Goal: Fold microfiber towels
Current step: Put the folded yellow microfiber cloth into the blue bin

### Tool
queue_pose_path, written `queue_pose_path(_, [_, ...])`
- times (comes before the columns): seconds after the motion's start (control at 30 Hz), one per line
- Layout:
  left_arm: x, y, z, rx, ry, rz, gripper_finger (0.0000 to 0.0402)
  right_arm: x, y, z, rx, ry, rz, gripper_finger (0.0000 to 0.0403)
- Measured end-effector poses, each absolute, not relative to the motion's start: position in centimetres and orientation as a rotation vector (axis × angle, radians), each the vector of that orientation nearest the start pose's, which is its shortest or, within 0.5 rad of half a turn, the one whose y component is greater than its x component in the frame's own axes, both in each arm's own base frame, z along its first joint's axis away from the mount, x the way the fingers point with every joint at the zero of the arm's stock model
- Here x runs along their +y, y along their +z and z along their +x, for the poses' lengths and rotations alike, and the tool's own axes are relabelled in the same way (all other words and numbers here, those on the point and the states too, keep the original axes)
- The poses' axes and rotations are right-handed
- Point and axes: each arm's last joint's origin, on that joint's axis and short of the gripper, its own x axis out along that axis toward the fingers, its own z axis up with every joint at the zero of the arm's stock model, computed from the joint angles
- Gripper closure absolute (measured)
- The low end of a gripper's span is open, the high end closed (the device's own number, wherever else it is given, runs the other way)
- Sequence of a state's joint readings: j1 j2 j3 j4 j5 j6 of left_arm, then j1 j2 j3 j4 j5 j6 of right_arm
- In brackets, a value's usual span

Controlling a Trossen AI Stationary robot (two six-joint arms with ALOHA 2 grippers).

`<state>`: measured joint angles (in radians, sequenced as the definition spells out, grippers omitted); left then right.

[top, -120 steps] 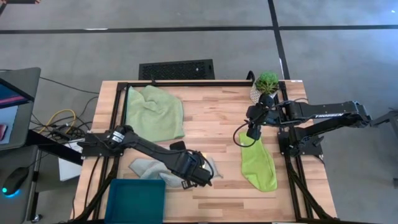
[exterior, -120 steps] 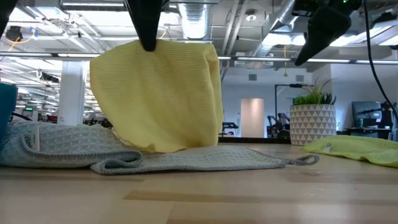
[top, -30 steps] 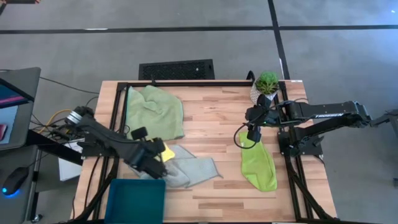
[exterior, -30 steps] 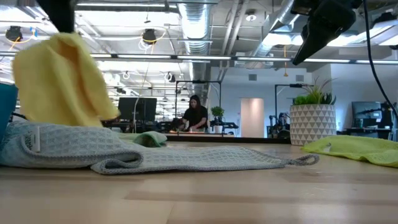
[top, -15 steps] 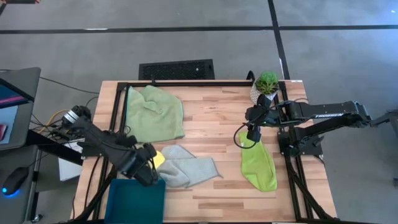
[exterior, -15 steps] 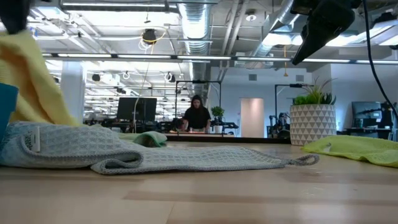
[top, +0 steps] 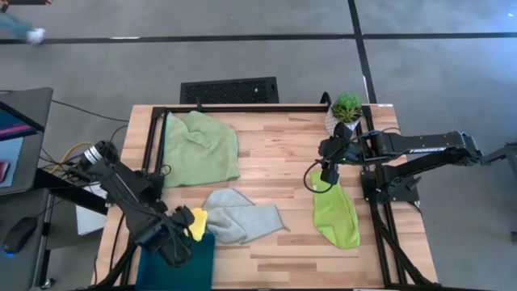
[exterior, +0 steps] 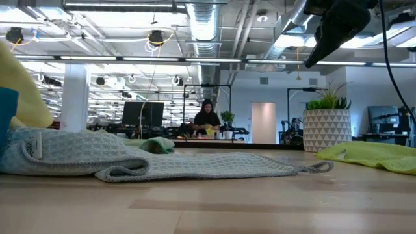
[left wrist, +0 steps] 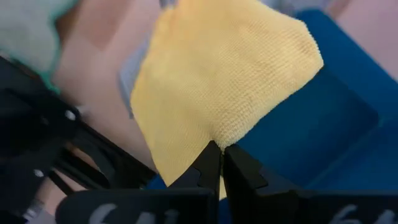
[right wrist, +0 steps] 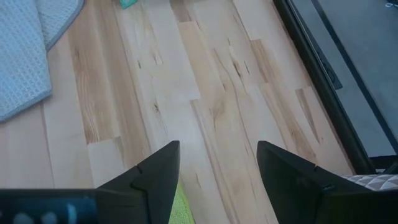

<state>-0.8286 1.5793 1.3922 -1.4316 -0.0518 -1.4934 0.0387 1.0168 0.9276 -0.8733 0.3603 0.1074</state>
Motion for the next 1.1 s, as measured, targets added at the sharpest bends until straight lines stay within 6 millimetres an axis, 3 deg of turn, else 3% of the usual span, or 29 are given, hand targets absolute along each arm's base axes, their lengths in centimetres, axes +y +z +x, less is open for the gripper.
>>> queue_pose_path(0.2, [-21.5,27.2,18.2,1.563,0.524,-0.482,0.0401,-0.3,29.0,18.7,0.901,-0.341,-0.085,0.0165])
queue_pose_path(0.5, [-23.8,27.3,17.6,1.522,0.415,-0.600,0.0401,0.2,29.0,18.9,0.904,-0.164,-0.035,0.0165])
queue_pose_path(0.7, [-25.1,27.0,17.3,1.510,0.374,-0.626,0.0401,0.2,29.0,19.0,0.902,-0.155,-0.030,0.0165])
queue_pose_path(1.1, [-28.5,22.2,18.2,1.669,0.264,-0.505,0.0401,0.3,29.3,19.3,0.850,-0.154,-0.024,0.0165])
